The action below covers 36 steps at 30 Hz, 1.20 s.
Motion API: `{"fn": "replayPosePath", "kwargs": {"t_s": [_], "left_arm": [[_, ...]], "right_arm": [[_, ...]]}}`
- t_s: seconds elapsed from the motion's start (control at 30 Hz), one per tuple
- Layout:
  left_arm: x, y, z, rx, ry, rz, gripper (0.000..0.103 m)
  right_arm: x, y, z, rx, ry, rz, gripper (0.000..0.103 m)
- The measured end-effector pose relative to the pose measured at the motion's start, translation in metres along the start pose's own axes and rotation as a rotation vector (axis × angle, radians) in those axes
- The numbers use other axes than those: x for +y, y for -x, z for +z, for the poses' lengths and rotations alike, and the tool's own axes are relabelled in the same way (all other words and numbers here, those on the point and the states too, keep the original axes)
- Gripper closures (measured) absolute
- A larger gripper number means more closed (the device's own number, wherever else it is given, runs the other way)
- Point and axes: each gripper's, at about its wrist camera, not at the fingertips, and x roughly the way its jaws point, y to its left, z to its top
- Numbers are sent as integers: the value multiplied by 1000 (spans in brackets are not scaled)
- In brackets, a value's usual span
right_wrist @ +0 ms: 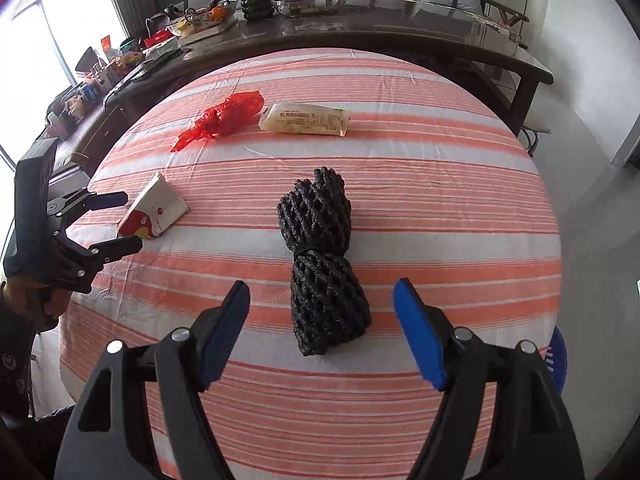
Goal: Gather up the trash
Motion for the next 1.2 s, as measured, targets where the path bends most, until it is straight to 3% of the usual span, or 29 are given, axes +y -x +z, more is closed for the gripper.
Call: {"fn": "replayPosePath", "kwargs": {"t_s": [0.1, 0.17, 0.33, 0.43, 0.47, 0.5, 0.53, 0.67, 0.97, 1.2], "left_arm": [[1, 6, 6, -4, 0, -12, 5], [-5, 3, 12, 20, -24, -4, 11], [-17, -22, 20, 116, -105, 77, 17], [-19, -26, 21, 126, -111, 95, 18], [-21, -25, 21, 124, -114, 94, 22], [-22, -25, 21, 123, -118, 90, 26], [-24, -25, 22, 124, -120, 78, 42], [-27, -19, 22, 107, -114, 50, 75], [-58, 3, 37, 31, -87, -64, 76], [-142, 2, 57, 3, -162, -178, 76]], "right_arm": [[-1, -8, 10, 34, 15, 28, 29], [0, -16, 16, 59, 22, 33, 29], [8, -38, 31, 118, 89, 7, 29], [9, -52, 34, 169, 112, -9, 29], [10, -54, 33, 182, 121, -13, 36], [11, -56, 32, 202, 126, -5, 55], [10, -56, 31, 209, 120, 0, 66], [7, -36, 27, 149, 86, 13, 70], [-26, 8, 14, 35, -52, 91, 70], [-102, 53, -14, -63, -234, 54, 70]]}}
